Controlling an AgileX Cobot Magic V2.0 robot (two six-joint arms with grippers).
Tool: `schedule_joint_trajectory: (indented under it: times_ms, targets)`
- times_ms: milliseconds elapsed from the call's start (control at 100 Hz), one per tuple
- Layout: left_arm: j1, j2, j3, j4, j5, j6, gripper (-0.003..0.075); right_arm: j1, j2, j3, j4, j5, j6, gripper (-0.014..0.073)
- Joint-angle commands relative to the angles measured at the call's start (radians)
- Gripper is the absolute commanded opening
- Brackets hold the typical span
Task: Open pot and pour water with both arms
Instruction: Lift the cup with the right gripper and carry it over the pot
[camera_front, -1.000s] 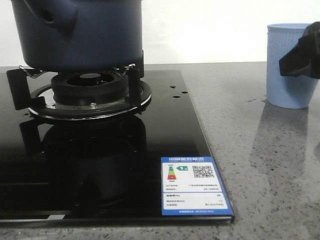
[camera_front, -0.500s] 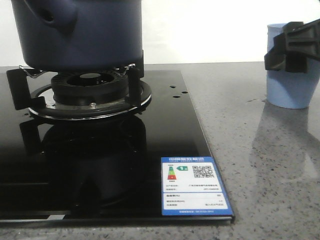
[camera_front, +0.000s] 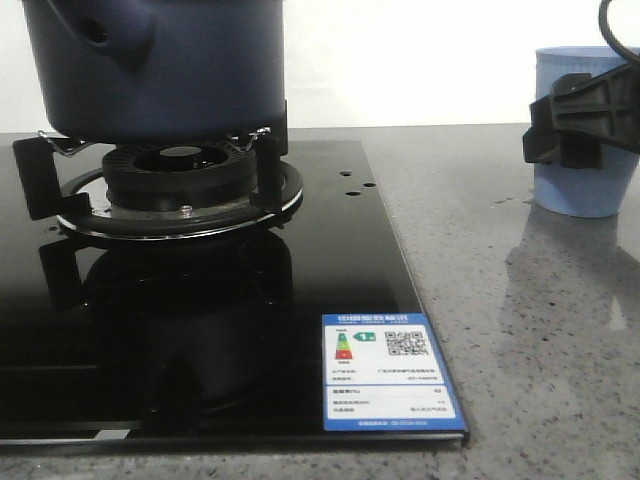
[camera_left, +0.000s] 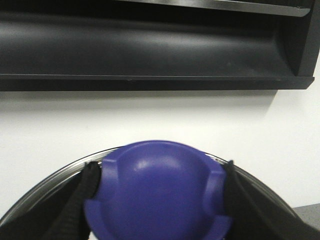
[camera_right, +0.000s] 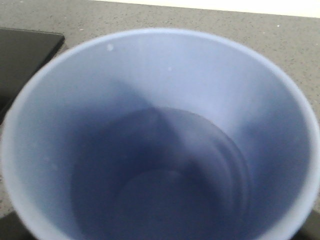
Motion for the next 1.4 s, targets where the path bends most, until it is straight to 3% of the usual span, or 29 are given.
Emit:
schedule_joint_trajectory:
  times_ms: [0, 70, 420, 710, 1390]
  targets:
    - [0.003, -0.02, -0.036, 0.003, -0.105, -0.005, 0.0372, -0.002, -0.02, -0.03, -0.013, -0.078, 0.006, 0.036]
    - [0.003, -0.02, -0.036, 0.003, -0.105, -0.005, 0.0372, -0.002, -0.02, -0.03, -0.013, -0.078, 0.006, 0.0304]
    - [0.003, -0.02, -0.036, 0.003, -0.105, -0.005, 0.0372, -0.002, -0.071, -0.056, -0.044, -0.036, 0.006, 0.0303]
    - [0.003, -0.02, -0.036, 0.003, -0.105, -0.005, 0.0372, 0.002, -0.101, -0.324, -0.158, 0.331, 0.006, 0.0303]
    - [0.003, -0.02, -0.036, 0.003, -0.107, -0.005, 0.0372, 0.215, 0.06, -0.848, -0.544, 0.758, 0.004, 0.0303]
